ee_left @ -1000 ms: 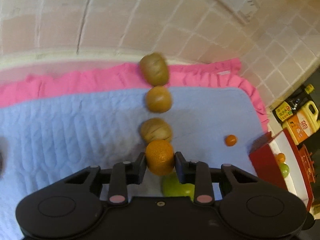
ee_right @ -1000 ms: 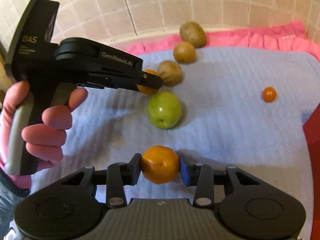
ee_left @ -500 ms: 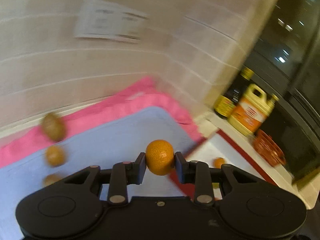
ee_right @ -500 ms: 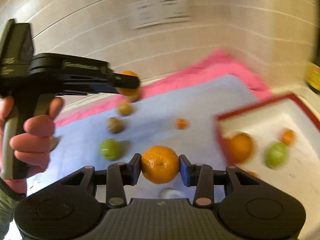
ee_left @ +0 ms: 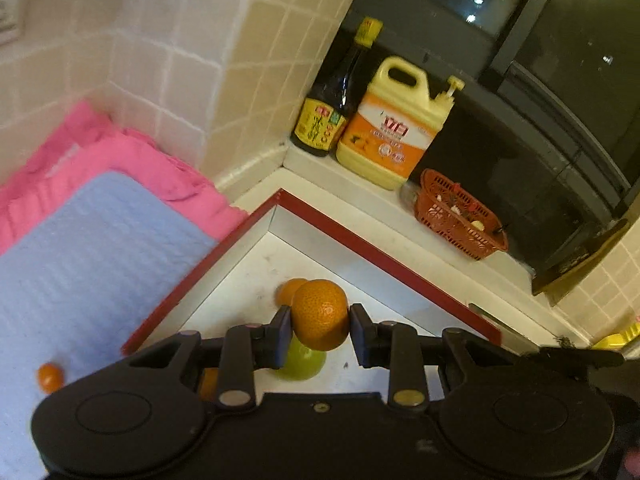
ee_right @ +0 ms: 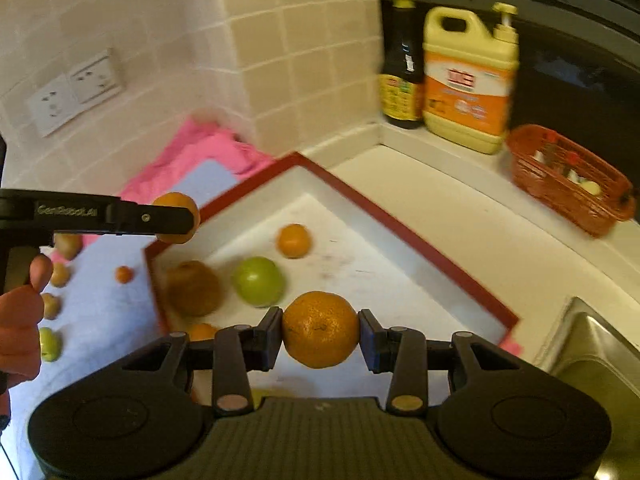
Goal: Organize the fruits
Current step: 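Carry both oranges into the white box and open both tools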
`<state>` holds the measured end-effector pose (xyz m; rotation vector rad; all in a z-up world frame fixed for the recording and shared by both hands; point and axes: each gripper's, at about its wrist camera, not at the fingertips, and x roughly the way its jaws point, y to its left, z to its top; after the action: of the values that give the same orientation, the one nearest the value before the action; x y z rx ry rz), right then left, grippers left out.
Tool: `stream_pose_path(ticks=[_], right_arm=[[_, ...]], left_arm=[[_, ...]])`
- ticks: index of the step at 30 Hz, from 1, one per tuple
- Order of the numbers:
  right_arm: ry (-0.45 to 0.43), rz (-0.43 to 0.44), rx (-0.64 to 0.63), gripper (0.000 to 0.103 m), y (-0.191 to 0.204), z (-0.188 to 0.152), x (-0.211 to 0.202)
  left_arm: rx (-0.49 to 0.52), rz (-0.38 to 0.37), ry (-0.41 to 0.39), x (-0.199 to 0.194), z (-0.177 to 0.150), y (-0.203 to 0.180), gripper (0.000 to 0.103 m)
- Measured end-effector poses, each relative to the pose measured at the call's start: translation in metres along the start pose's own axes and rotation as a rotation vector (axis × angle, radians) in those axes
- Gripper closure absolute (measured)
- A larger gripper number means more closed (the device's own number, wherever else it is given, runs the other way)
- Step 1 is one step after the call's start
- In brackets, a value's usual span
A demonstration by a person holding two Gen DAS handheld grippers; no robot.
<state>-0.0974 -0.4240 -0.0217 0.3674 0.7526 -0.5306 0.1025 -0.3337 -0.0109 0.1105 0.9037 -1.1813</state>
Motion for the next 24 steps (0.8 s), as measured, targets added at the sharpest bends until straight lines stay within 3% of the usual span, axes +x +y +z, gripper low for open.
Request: stream_pose_path(ticks=[7,12,18,24], right_arm=[[0.098,0.008,0.036,0.061,-0.002,-0.001,0.033],[0.156,-0.001,0.031,0.061,-0.002,0.003,0.056],[0.214,-0.009,0.01,0.061,0.001,0.001,0.079],[0.241,-0.002,0.005,0.061,0.003,-0.003,0.087]], left_arm=[[0.021,0.086,0.088,0.06,0.016,0.01,0.067],[0.093,0.183,0.13,0.085,0.012,0.017,0.067],[0.081,0.198,0.179,0.101,0.008,0.027,0.067],[0.085,0.199,0.176,0.102,0.007,0.026,0.066]])
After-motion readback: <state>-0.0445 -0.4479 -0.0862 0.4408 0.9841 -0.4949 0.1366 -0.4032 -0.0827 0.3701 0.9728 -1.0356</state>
